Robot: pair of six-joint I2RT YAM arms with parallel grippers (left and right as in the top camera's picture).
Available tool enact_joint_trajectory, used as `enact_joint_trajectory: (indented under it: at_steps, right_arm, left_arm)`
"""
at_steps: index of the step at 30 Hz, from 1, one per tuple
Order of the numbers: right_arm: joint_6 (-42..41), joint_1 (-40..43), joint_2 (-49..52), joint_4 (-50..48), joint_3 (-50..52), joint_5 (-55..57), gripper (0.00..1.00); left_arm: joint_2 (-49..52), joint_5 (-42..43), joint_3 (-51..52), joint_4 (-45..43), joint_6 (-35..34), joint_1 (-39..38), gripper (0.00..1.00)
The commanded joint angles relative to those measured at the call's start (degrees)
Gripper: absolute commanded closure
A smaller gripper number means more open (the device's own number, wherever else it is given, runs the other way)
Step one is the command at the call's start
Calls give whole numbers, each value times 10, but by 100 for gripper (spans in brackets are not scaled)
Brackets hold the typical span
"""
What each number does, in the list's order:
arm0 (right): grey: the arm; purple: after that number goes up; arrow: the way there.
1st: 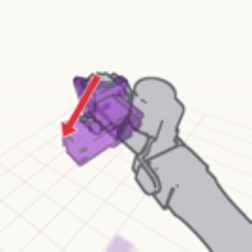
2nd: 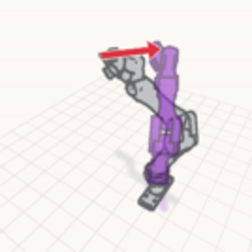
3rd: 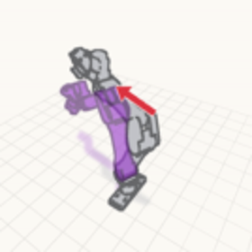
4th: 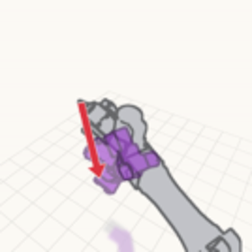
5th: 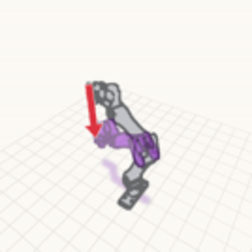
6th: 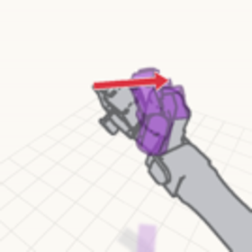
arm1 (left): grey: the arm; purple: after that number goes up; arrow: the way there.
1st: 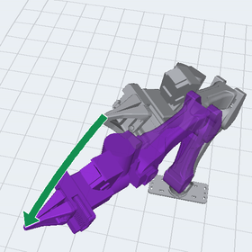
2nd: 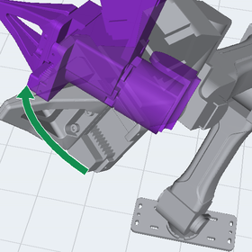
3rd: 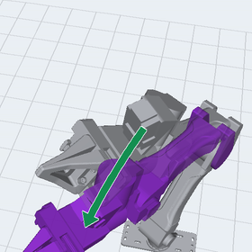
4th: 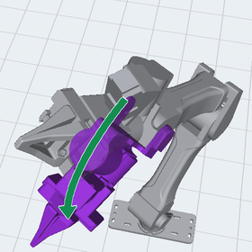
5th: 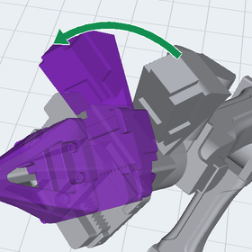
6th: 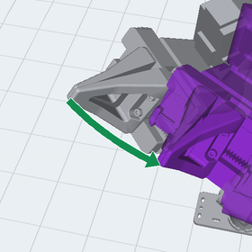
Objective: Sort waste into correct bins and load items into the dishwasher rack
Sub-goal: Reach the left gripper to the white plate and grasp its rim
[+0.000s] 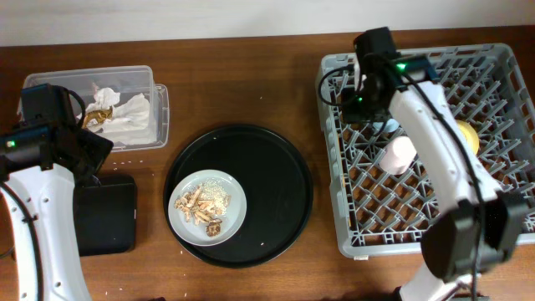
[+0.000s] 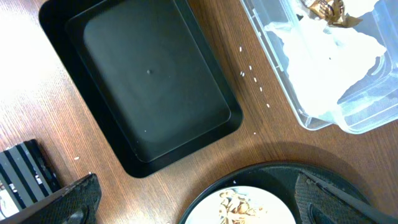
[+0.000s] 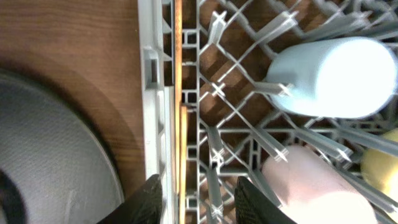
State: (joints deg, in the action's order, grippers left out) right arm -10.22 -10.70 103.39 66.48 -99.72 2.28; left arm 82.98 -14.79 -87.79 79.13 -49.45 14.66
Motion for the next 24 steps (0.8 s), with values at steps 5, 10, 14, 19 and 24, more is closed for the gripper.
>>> enact_joint_trajectory:
  at_steps: [5, 10, 14, 19, 24]
  right_arm:
    - [-90, 35, -244, 84, -26, 56, 1]
    - [-113, 266, -268, 157, -18, 58, 1]
    - [-113, 425, -212, 192, -14, 46, 1]
    - [-113, 471, -126, 192, -14, 46, 1]
    - [-113, 471, -59, 191, -14, 46, 1]
  left_arm:
    - [0, -4, 0, 0, 3, 2, 1]
    - [0, -4, 0, 0, 3, 2, 1]
    - [0, -4, 0, 0, 3, 2, 1]
    - [0, -4, 0, 0, 3, 2, 1]
    - [0, 130, 0, 37, 4, 1, 1]
